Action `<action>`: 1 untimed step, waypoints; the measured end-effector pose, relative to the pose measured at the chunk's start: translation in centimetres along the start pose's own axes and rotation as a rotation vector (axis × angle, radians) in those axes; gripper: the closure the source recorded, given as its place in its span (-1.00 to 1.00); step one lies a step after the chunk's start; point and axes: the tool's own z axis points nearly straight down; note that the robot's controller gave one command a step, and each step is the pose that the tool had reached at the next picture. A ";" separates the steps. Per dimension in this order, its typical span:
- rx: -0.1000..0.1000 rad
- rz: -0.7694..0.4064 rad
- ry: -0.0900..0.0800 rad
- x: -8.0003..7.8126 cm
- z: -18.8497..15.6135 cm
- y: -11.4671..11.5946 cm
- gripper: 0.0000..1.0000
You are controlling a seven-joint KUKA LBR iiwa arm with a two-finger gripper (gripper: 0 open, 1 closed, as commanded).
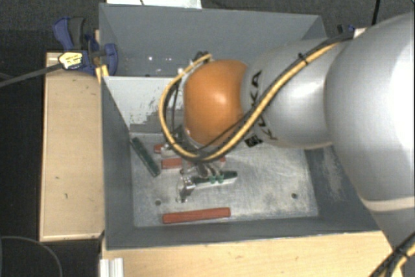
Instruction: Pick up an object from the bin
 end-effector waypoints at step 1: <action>0.005 0.012 -0.003 -1.5 2.2 -3.0 -1.00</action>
Offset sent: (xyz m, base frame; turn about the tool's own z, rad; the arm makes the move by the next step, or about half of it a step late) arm 0.0450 -0.0169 -0.0449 0.1580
